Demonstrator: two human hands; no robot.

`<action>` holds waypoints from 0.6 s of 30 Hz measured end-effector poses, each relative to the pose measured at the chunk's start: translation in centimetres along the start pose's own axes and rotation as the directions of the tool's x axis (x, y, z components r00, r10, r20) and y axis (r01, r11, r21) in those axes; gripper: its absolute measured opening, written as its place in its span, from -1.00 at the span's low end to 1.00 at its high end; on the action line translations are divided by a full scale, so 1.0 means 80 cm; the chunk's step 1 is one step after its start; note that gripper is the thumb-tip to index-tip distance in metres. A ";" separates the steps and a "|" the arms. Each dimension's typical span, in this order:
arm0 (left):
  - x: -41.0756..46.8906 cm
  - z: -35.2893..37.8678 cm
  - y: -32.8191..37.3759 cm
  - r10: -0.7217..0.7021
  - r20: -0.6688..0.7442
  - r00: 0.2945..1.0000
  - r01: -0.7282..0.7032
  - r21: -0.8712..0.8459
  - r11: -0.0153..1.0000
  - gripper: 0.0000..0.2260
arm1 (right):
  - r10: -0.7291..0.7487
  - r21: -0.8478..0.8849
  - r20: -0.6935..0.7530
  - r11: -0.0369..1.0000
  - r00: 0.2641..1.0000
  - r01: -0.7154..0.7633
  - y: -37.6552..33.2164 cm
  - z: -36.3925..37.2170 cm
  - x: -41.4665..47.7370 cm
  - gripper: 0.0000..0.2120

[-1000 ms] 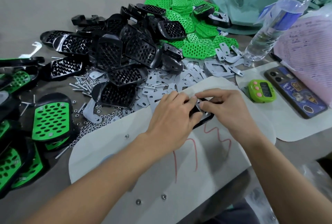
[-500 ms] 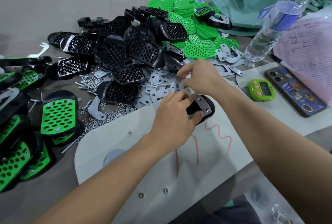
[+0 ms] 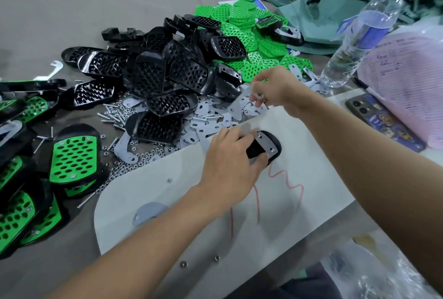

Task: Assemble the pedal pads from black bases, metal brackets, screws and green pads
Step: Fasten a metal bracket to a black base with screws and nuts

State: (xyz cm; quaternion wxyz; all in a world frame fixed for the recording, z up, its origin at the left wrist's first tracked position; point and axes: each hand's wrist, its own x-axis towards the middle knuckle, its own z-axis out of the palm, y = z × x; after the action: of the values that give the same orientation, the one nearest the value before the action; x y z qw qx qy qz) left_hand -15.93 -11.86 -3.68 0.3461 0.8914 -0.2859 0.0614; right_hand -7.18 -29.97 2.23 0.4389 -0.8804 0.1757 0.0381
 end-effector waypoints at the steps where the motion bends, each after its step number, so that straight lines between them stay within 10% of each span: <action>1: 0.001 -0.001 0.001 -0.033 0.001 0.999 0.033 -0.039 0.999 -0.59 | 0.025 0.139 -0.039 0.990 0.999 -0.020 0.003 0.000 -0.002 -0.89; 9: 0.016 -0.003 0.009 -0.230 0.027 0.973 0.232 -0.116 0.966 -0.66 | 0.033 0.629 0.041 0.775 0.999 -0.051 0.023 -0.001 -0.051 -0.81; 18: 0.031 -0.036 -0.008 -0.433 0.129 0.892 0.437 -0.487 0.756 -0.73 | -0.001 0.639 0.017 0.769 1.000 -0.010 0.037 -0.008 -0.099 -0.84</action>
State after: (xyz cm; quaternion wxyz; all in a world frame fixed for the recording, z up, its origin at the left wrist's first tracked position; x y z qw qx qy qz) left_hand -13.27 -10.74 -1.10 0.5702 0.8115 -0.0786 -0.1012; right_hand -15.69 -29.93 2.16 0.7132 -0.6782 0.1766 -0.0157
